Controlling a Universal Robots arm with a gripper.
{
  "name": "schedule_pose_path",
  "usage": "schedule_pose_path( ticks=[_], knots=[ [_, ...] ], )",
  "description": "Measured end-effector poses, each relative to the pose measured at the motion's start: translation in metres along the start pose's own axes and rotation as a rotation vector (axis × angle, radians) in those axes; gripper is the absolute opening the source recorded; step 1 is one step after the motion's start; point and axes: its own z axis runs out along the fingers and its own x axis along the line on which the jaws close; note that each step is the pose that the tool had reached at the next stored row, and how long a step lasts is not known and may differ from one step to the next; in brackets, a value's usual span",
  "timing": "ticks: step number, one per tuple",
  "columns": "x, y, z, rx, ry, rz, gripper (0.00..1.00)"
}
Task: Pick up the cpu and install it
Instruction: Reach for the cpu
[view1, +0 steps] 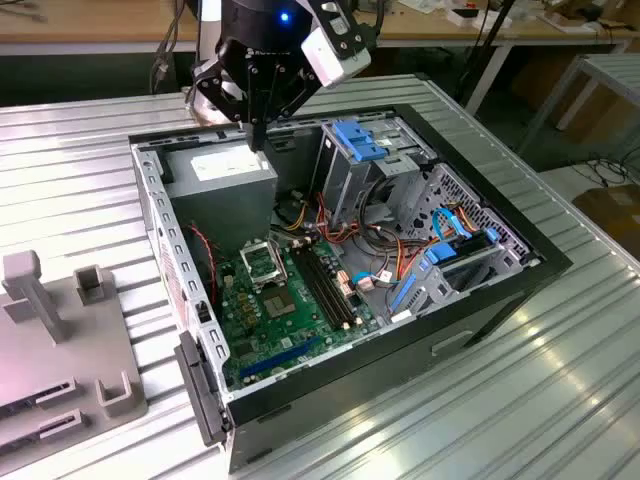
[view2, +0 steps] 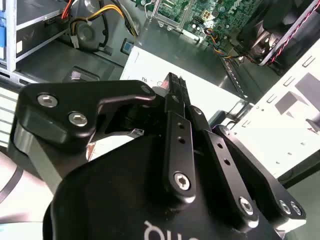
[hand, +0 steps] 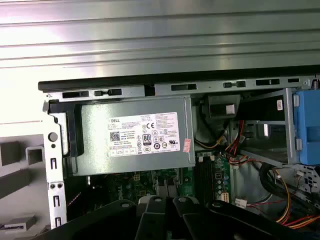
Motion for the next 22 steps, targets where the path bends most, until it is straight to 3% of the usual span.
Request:
schedule_pose_path(
  ticks=[22],
  knots=[
    [0.0068, -0.0005, 0.0004, 0.0000, 0.0000, 0.000, 0.11]
  ],
)
